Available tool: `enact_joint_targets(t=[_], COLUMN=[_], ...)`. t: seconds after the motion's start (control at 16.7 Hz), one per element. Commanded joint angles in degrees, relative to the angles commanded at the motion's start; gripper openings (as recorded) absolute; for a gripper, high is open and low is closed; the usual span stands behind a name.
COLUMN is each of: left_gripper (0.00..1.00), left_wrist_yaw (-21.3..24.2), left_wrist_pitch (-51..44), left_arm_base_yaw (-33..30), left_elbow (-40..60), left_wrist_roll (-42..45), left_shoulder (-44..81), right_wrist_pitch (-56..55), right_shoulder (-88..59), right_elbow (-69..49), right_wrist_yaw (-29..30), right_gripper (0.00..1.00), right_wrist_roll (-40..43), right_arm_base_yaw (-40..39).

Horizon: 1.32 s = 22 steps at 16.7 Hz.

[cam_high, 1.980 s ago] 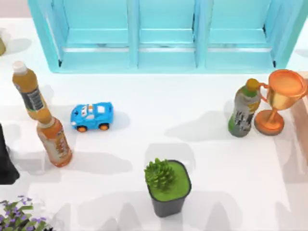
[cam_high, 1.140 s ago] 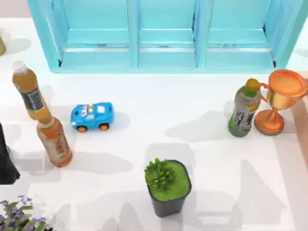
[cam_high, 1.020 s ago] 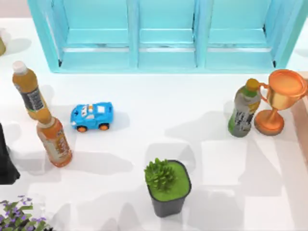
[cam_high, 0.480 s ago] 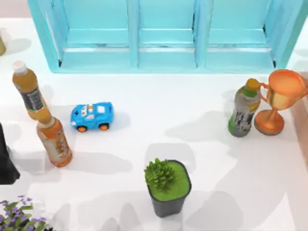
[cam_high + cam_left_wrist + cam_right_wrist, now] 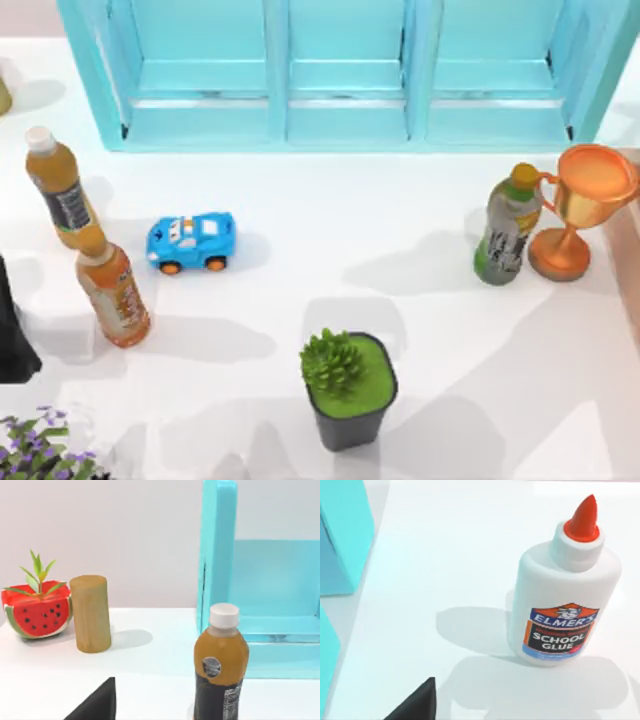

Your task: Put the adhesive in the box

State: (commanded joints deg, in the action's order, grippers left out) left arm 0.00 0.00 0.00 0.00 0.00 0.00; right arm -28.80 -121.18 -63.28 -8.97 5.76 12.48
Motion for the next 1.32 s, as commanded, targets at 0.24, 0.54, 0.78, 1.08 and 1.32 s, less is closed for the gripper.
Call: enact_joint_targets(t=[0.24, 0.54, 0.78, 1.08, 1.32], left_gripper=[1.00, 1.00, 1.00, 1.00, 1.00], left_wrist_yaw=[0.00, 0.00, 0.00, 0.00, 0.00], left_wrist_pitch=[0.00, 0.00, 0.00, 0.00, 0.00], left_arm_base_yaw=[0.00, 0.00, 0.00, 0.00, 0.00], left_elbow=[0.00, 0.00, 0.00, 0.00, 0.00], left_wrist_roll=[0.00, 0.00, 0.00, 0.00, 0.00], left_shoulder=[0.00, 0.00, 0.00, 0.00, 0.00], right_wrist_pitch=[0.18, 5.01, 8.17, 8.00, 4.96], right_shoulder=[0.31, -0.38, -4.73, -14.75, -20.78], right_elbow=[0.08, -5.38, -12.97, -23.10, -25.93], right_wrist_yaw=[0.05, -0.01, -0.45, 0.77, 1.82], right_gripper=[1.00, 1.00, 1.00, 1.00, 1.00], right_wrist_roll=[-0.12, 0.02, 0.38, -0.22, -0.76], right_arm_base_yaw=[-0.33, 0.10, 0.69, -0.16, -1.68])
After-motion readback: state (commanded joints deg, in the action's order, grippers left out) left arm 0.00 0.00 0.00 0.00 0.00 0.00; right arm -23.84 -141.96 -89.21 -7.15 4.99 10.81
